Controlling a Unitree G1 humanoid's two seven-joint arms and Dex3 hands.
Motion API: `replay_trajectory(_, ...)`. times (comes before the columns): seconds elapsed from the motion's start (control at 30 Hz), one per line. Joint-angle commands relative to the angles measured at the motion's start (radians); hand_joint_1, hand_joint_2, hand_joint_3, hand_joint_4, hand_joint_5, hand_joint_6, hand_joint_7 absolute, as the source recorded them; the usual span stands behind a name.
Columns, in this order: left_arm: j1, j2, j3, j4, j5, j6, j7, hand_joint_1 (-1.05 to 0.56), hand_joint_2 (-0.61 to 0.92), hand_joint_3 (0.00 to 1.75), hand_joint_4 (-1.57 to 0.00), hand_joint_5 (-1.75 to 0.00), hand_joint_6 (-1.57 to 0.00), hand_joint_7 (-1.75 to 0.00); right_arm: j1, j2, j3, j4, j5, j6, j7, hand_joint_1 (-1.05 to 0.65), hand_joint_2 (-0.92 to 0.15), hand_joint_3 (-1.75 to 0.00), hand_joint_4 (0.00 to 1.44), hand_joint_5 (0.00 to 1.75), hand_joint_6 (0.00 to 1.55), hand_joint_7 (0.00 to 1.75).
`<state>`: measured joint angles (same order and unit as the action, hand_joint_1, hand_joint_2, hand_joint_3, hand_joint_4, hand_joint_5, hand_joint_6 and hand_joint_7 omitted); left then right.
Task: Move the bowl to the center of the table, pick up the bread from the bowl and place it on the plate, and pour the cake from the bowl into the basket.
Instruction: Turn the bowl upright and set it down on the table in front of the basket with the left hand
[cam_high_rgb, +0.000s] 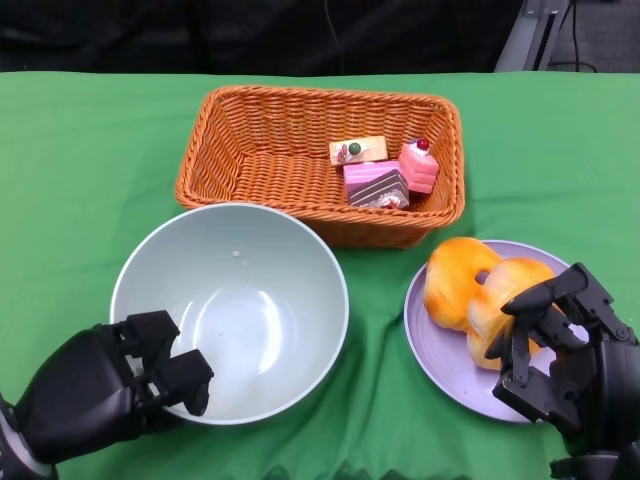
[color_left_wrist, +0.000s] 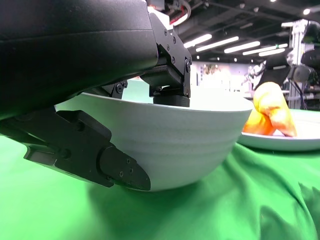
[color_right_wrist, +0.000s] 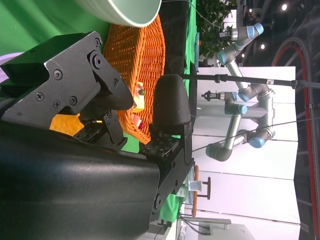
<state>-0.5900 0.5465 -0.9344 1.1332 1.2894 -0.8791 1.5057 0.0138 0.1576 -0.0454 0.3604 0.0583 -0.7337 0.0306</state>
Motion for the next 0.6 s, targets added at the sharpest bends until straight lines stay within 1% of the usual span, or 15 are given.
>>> replay_trajectory(0.03,-0.011,0.008,-0.009,0.026,-0.012,-0.022,0.057,-0.07,0.88,0.09,-0.65,-1.75,-0.46,-1.75,0.010,-0.011,-0.003,-0.009,0.003,0.002,-0.004,0.07,-0.54,-1.27,0.73,1.75,0.62,1.48)
replay_trajectory(0.1,-0.014,0.006,-0.011,0.035,-0.017,-0.032,0.041,-0.09,0.91,0.09,-0.64,-1.75,-0.44,-1.73,0.011,-0.010,-0.003,-0.009,0.008,0.005,-0.001,0.07,-0.53,-1.28,0.72,1.75,0.61,1.49)
replay_trajectory(0.23,-0.015,0.003,-0.011,0.047,-0.032,-0.032,0.010,-0.10,0.92,0.05,-0.62,-1.75,-0.45,-1.71,0.013,-0.007,-0.002,-0.013,-0.002,0.003,-0.009,0.06,-0.52,-1.29,0.72,1.75,0.62,1.50)
replay_trajectory(0.37,-0.019,0.005,-0.018,0.054,-0.038,-0.038,-0.010,-0.06,0.91,0.03,-0.60,-1.75,-0.51,-1.58,0.014,-0.006,-0.001,-0.014,0.000,0.007,-0.011,0.06,-0.51,-1.31,0.73,1.75,0.61,1.51)
replay_trajectory(0.43,-0.021,0.010,-0.020,0.054,-0.042,-0.051,-0.019,-0.10,0.92,0.02,-0.59,-1.69,-0.67,-1.19,0.014,-0.006,0.000,-0.010,-0.001,0.002,-0.009,0.07,-0.52,-1.30,0.73,1.75,0.61,1.51)
replay_trajectory(0.47,-0.021,0.012,-0.020,0.054,-0.044,-0.055,-0.023,-0.12,0.92,0.01,-0.61,-1.62,-0.75,-1.01,0.013,-0.006,0.000,-0.008,-0.001,0.000,-0.010,0.07,-0.52,-1.30,0.73,1.75,0.61,1.51)
replay_trajectory(0.5,-0.022,0.013,-0.020,0.053,-0.046,-0.058,-0.026,-0.12,0.92,0.01,-0.61,-1.59,-0.78,-0.94,0.013,-0.006,0.001,-0.008,-0.001,0.000,-0.010,0.07,-0.52,-1.30,0.73,1.75,0.61,1.51)
replay_trajectory(0.57,-0.023,0.016,-0.021,0.052,-0.046,-0.063,-0.031,-0.13,0.92,0.00,-0.62,-1.57,-0.81,-0.88,0.014,-0.007,0.001,-0.010,-0.003,0.004,-0.012,0.07,-0.52,-1.30,0.73,1.75,0.61,1.51)
replay_trajectory(0.6,-0.024,0.019,-0.021,0.051,-0.045,-0.066,-0.033,-0.21,0.92,0.05,-0.69,-1.22,-0.83,-0.69,0.015,-0.007,0.001,-0.012,-0.005,0.007,-0.013,0.06,-0.51,-1.30,0.73,1.75,0.61,1.51)
